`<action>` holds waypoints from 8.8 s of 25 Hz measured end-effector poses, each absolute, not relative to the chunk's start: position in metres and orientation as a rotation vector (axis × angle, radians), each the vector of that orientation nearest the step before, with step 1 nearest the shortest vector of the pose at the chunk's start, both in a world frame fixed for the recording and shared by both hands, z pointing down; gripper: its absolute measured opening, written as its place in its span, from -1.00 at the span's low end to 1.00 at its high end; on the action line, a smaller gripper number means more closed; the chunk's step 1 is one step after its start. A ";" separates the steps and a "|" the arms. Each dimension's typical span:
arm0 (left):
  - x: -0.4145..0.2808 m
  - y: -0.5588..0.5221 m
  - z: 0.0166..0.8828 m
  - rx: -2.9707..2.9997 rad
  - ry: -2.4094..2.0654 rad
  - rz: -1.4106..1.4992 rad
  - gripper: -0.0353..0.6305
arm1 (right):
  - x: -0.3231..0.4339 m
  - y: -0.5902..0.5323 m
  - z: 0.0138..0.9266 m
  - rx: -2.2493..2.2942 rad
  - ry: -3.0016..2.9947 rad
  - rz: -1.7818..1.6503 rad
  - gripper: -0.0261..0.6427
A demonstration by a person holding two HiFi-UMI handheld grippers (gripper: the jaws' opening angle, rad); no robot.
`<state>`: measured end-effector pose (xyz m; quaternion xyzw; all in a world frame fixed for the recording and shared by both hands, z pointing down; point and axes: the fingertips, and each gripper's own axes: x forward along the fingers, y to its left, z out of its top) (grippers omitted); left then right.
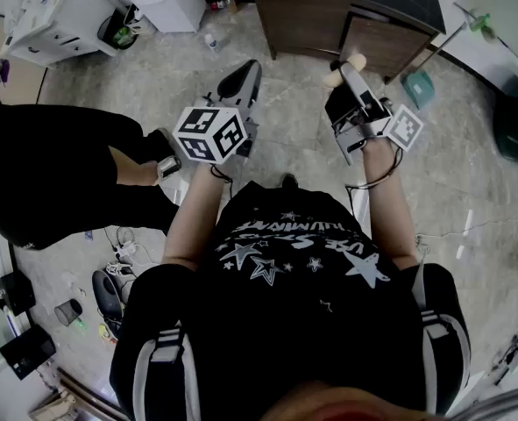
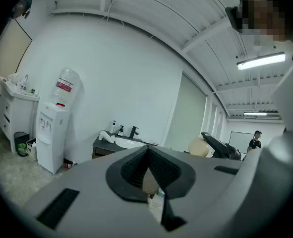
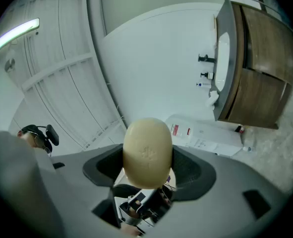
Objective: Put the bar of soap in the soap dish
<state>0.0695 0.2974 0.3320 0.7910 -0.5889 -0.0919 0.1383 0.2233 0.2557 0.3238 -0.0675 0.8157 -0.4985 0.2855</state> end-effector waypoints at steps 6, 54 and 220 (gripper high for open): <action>0.063 0.291 0.331 2.284 -1.737 -0.274 -0.86 | 0.221 0.246 0.328 -0.158 2.177 -1.327 -0.04; -0.096 -0.095 0.369 2.332 -1.422 -0.193 -0.86 | 0.039 -0.104 0.362 -0.477 2.249 -1.329 -0.04; 0.025 0.042 0.386 2.360 -1.434 0.004 -0.86 | 0.119 0.038 0.401 -0.836 3.274 -0.360 -0.90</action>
